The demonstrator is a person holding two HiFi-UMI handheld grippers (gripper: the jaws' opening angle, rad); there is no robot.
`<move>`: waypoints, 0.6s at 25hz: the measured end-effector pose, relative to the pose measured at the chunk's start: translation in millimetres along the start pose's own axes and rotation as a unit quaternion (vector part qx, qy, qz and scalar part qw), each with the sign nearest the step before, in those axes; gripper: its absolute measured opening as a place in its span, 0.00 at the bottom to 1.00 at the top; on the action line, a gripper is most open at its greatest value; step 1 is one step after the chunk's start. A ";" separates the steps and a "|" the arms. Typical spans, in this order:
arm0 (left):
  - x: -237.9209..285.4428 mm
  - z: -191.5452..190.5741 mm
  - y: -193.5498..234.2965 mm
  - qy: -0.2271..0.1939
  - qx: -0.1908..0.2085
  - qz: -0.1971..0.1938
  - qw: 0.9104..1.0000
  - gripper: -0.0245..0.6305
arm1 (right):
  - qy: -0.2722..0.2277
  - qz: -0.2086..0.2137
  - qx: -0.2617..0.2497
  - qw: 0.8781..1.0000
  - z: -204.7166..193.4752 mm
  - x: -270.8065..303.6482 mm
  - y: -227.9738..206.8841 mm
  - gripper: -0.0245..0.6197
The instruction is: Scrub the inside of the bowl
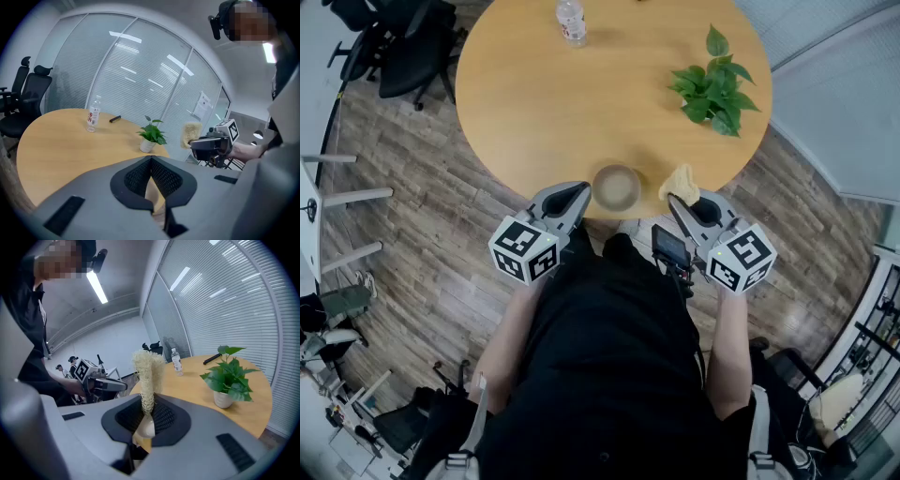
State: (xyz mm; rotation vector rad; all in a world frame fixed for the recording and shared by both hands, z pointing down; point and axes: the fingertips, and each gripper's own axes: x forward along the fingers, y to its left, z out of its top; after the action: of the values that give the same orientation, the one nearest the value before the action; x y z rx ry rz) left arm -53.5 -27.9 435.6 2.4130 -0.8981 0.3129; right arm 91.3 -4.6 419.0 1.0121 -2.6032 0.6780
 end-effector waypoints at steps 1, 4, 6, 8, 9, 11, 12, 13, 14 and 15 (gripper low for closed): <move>0.5 0.1 -0.2 0.001 0.000 -0.001 1.000 0.06 | -0.001 0.001 -0.003 1.000 0.6 -0.1 -0.3 0.10; 2.2 -0.1 -0.9 0.002 0.001 -0.003 1.000 0.06 | -0.002 0.002 -0.010 1.000 2.7 -1.0 -1.8 0.10; 2.6 -1.4 -1.1 0.003 0.000 -0.003 1.000 0.06 | -0.004 0.001 -0.009 1.000 3.3 -2.0 -2.5 0.10; 2.8 -4.0 -0.7 0.008 -0.001 -0.002 1.000 0.06 | -0.008 0.001 -0.004 1.000 3.5 -2.1 -1.9 0.10; 3.1 -6.0 0.0 0.012 -0.003 -0.001 1.000 0.06 | -0.011 0.002 -0.001 1.000 3.6 -1.7 -1.3 0.10; 3.6 -11.1 2.0 0.020 -0.007 0.002 1.000 0.06 | -0.016 0.004 0.004 1.000 2.8 -0.9 0.1 0.10; 3.8 -13.7 3.1 0.024 -0.009 0.004 1.000 0.06 | -0.015 0.005 0.004 1.000 1.8 -0.6 1.1 0.10; 4.0 -16.1 4.2 0.027 -0.010 0.006 1.000 0.06 | -0.014 0.006 0.003 1.000 0.6 -0.3 2.1 0.10; 4.5 -18.5 5.2 0.030 -0.011 0.008 0.999 0.06 | -0.013 0.007 0.003 1.000 -0.8 0.0 2.8 0.10; 5.3 -21.0 6.2 0.032 -0.014 0.009 0.999 0.06 | -0.011 0.009 0.004 1.000 -2.1 0.1 3.0 0.10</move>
State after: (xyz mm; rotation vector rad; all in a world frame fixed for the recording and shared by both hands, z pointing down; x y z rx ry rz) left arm -54.2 -22.8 457.5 2.3575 -0.8898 0.3809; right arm 89.4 -1.6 419.9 1.0052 -2.6343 0.6848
